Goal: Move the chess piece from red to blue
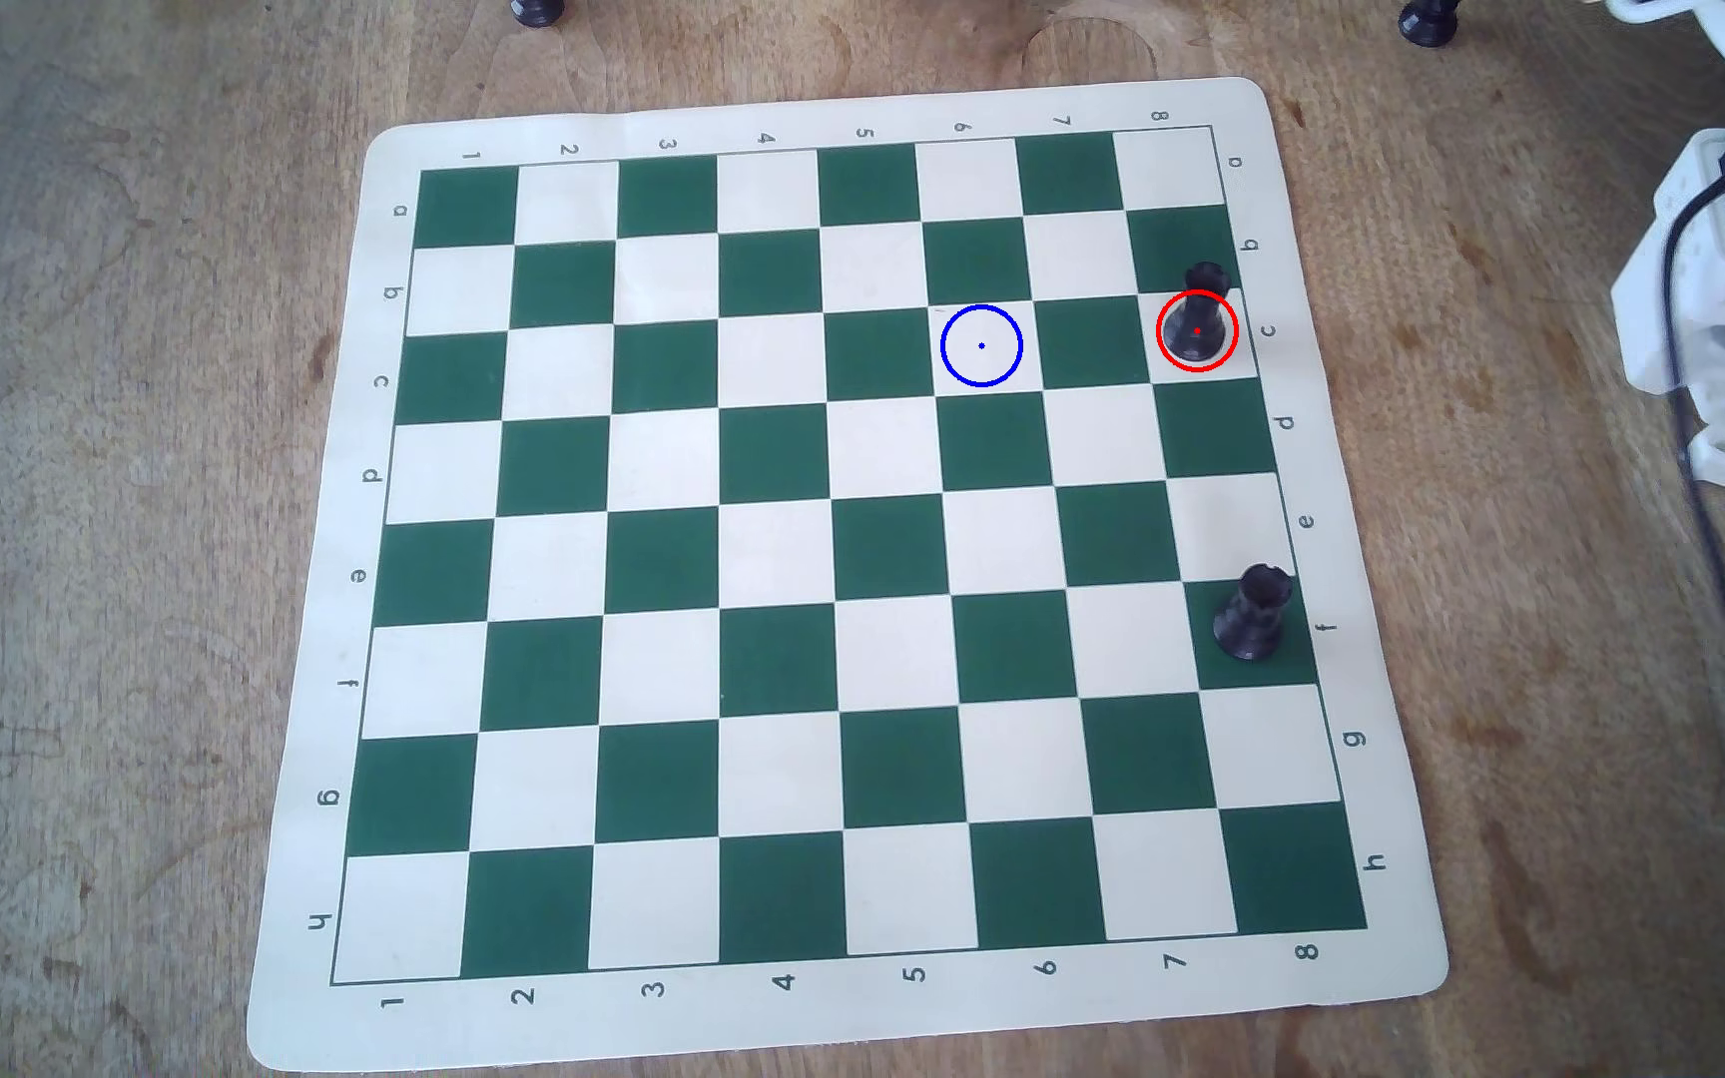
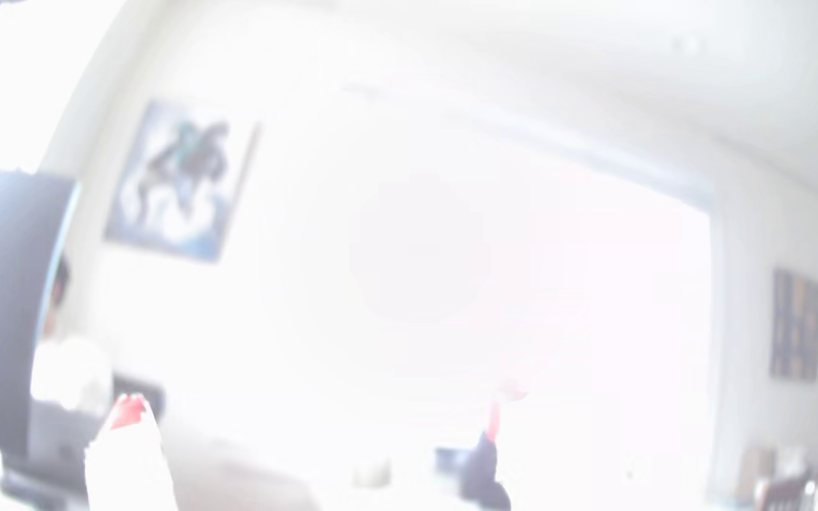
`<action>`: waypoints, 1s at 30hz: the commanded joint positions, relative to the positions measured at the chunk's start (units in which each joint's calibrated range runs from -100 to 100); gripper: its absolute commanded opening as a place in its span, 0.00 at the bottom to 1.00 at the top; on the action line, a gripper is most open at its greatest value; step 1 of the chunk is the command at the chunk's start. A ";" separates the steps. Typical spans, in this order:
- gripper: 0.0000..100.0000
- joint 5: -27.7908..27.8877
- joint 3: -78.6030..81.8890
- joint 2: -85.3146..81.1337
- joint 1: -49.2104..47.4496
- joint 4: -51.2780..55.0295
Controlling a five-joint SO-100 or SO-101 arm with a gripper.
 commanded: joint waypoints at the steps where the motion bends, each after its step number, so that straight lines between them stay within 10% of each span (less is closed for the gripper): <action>1: 0.37 -1.03 -30.76 2.61 2.20 44.55; 11: 0.31 -4.10 -47.90 20.01 5.33 80.10; 30: 0.22 -4.30 -54.33 54.90 8.07 92.38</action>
